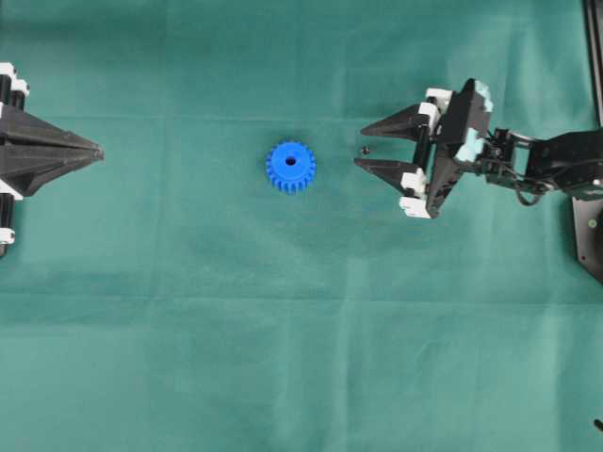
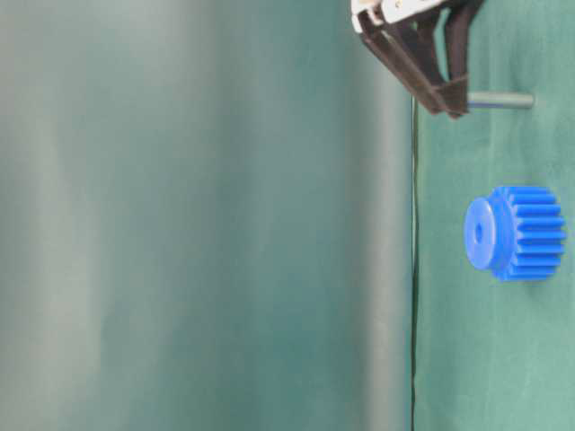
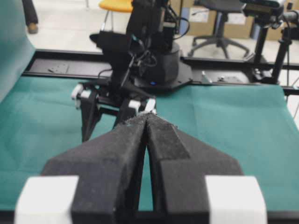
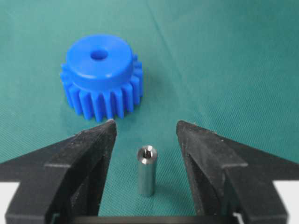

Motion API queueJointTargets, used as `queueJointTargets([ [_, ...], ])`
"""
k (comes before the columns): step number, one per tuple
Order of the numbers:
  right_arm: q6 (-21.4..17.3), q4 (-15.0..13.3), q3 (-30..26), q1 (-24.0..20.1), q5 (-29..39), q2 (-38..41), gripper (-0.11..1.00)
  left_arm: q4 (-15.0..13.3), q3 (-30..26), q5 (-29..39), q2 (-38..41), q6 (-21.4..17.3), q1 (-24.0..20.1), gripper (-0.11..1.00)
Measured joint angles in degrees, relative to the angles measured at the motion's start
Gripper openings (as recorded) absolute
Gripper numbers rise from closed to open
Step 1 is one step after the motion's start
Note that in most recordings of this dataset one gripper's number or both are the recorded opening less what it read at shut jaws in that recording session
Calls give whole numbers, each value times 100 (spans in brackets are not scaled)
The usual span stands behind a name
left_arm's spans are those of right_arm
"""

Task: Insert the shaft placed at a random location into the center hole of the small gear at another random location.
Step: 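Move the right gripper left and lower it over the silver shaft, then close the right gripper on the silver shaft and lift it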

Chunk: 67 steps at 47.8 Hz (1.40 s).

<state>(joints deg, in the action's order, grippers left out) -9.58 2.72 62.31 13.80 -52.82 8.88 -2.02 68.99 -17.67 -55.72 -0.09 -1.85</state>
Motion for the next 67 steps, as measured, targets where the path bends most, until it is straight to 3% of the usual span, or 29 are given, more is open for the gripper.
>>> queueJointTargets([
  [13, -70, 35, -26, 0, -44, 123, 48, 9, 26, 26, -62, 0, -26, -1],
  [24, -70, 35, -26, 0, -79, 123, 13, 0, 44, 26, -88, 9, -35, -1],
  [51, -70, 35, -35, 9, -26, -141, 13, -9, 44, 70, -158, 35, -35, -1],
  [67, 202, 35, -176, 9, 1266, -1336, 13, -9, 44, 70, -167, 35, -35, -1],
])
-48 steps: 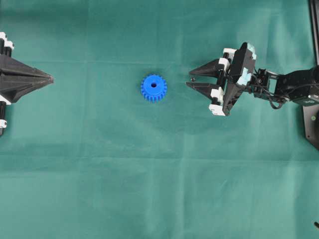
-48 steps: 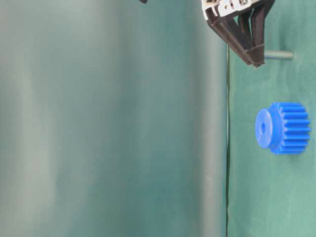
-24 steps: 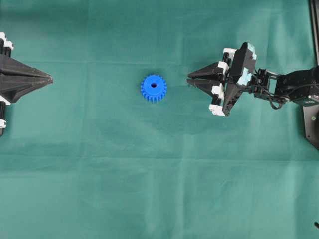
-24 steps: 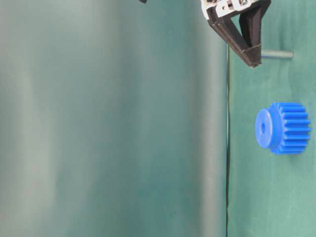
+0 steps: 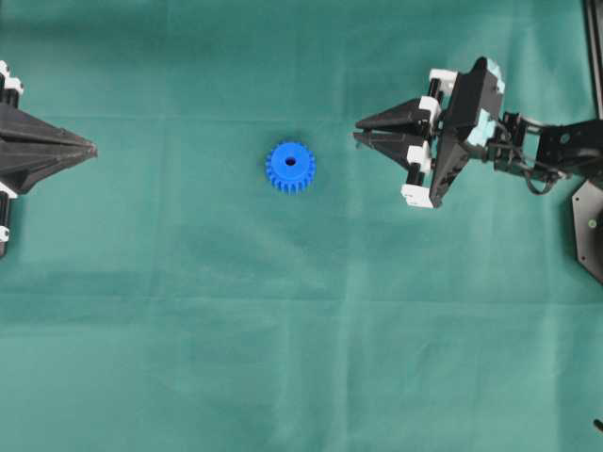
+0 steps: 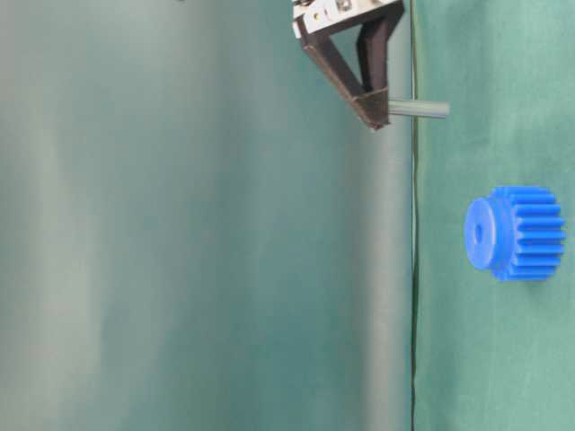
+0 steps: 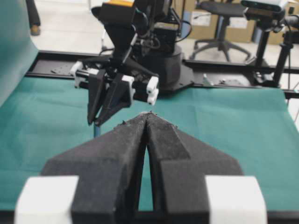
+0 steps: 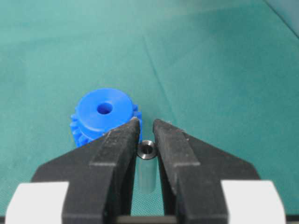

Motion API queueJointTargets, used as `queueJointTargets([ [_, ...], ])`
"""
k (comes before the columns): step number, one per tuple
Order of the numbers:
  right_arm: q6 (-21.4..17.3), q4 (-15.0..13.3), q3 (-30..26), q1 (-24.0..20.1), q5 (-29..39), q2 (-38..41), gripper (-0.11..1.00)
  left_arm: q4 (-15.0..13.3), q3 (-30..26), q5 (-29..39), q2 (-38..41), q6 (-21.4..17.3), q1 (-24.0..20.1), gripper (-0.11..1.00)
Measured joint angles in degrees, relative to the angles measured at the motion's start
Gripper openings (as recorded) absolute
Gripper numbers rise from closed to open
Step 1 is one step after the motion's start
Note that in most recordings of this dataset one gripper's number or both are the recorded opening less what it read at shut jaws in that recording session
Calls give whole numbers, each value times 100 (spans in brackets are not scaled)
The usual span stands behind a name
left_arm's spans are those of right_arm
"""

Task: Insert the shaft placed at a random location into the center hole of the small gear at another random location.
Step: 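Close the right gripper on the silver shaft and lift it, then carry the shaft left with the right gripper over the blue gear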

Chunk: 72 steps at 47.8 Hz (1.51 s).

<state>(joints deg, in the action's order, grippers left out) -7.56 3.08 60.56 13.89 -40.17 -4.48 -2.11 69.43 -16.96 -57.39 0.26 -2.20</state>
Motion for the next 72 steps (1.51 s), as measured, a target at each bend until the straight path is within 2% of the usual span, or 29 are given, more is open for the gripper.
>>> queueJointTargets([
  [7, 44, 0, -88, 0, 316, -79, 13, 9, 0, 0, 0, 0, -9, -1],
  [23, 62, -9, -457, -79, 378, 62, 13, 9, 0, 0, 0, 0, 0, -1],
  [35, 88, -105, -1230, -316, 492, 606, 13, 0, 9, 0, -9, 0, 0, -1],
  [49, 105, -255, -2013, -404, 984, 1063, 13, 0, 0, 0, -62, 0, -9, -1],
  [72, 105, -255, -2083, -396, 1090, 1327, 13, 0, 0, 0, -62, 0, -9, -1],
])
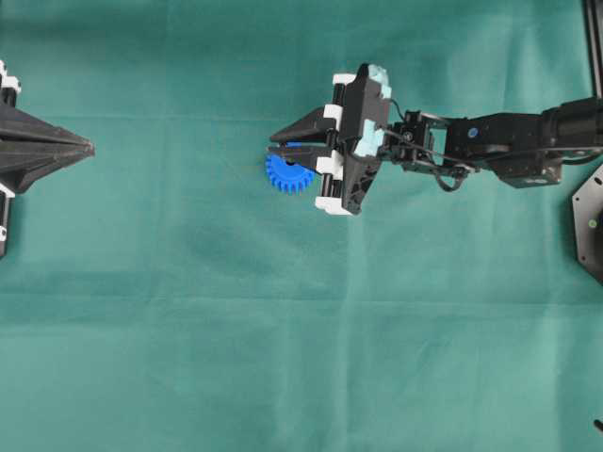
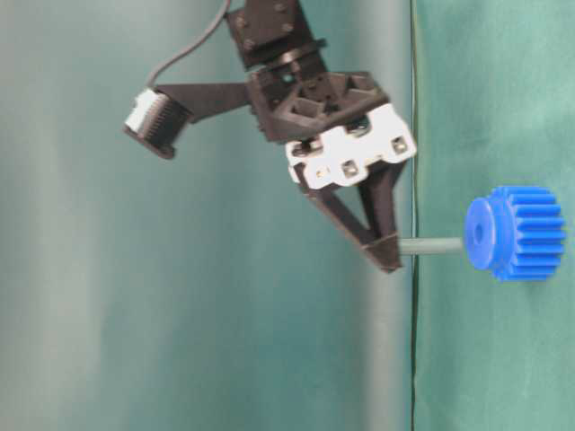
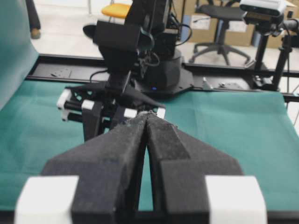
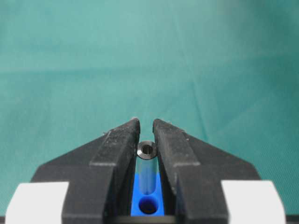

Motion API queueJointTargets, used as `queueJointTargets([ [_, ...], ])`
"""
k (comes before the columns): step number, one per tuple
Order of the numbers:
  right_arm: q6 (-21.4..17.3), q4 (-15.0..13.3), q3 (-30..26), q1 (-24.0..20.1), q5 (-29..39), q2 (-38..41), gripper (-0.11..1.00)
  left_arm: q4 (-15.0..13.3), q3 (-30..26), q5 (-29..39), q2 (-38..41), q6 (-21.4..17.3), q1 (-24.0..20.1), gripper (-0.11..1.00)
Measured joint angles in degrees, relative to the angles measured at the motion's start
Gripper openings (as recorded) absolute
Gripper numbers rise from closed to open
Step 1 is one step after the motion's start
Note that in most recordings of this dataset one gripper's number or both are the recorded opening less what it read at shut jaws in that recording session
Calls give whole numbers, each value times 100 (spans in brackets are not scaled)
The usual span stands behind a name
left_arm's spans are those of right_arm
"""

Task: Insert the shaft placed at a random location into the center hole of the small gear at another random location.
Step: 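Carry the shaft left with the right gripper over the blue gear, then align the shaft over the gear's center hole and lower it in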

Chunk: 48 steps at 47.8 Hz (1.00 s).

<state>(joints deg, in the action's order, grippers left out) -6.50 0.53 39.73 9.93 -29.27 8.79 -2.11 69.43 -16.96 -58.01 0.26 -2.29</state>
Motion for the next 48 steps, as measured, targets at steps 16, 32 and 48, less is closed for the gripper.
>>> queueJointTargets([
  [16, 0, 53, -26, 18, -18, 193, 13, 0, 0, 0, 0, 0, 0, -1],
  [32, 9, 26, -9, 26, -44, 53, 13, 0, 0, 0, 0, 0, 9, -1],
  [48, 53, -88, 97, 44, -44, -360, 13, 0, 0, 9, 0, 0, 9, -1],
])
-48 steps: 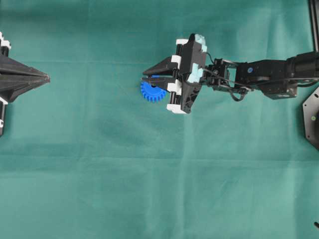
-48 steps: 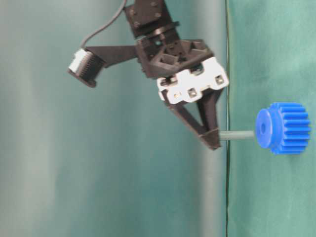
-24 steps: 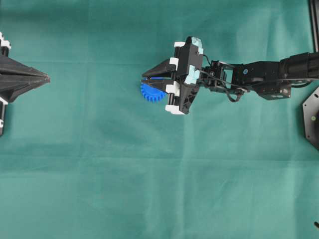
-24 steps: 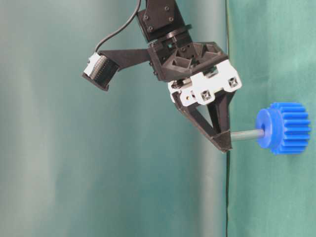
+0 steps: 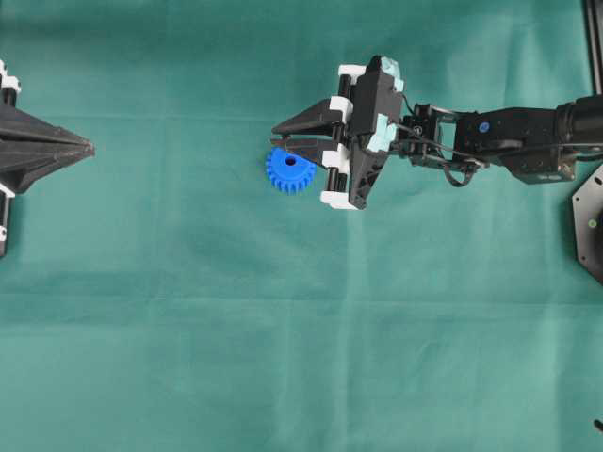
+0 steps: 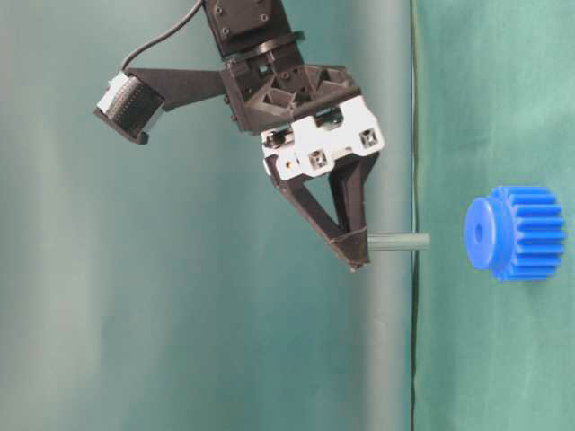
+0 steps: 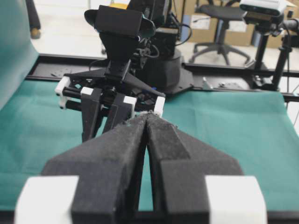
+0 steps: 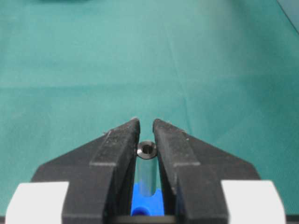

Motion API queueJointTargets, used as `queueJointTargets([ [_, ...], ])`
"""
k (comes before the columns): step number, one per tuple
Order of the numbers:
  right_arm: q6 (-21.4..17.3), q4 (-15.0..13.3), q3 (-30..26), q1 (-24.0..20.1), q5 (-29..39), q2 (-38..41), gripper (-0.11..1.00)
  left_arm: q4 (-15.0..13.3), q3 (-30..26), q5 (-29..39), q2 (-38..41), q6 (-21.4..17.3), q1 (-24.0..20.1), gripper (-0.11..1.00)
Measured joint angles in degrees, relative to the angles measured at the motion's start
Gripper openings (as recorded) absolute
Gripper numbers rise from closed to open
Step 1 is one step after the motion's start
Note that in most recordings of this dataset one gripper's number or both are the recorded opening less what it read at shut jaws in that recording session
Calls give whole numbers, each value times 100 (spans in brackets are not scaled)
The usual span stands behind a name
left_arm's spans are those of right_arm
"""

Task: Insert the shaft placed at a random location into the center hole of the small gear at another random location.
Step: 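Align the shaft over the gear's center hole and lower it in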

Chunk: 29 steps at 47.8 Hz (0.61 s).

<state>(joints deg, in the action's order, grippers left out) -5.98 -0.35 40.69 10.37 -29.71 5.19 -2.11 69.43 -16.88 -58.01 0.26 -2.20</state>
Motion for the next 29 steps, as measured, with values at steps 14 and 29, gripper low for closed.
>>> queueJointTargets([
  [14, 0, 18, 0, -9, 0, 97, 13, 0, 0, 0, 0, 0, 0, -1],
  [29, -9, 176, -9, -26, 0, 501, 13, 0, 0, -9, -18, 0, -9, -1],
])
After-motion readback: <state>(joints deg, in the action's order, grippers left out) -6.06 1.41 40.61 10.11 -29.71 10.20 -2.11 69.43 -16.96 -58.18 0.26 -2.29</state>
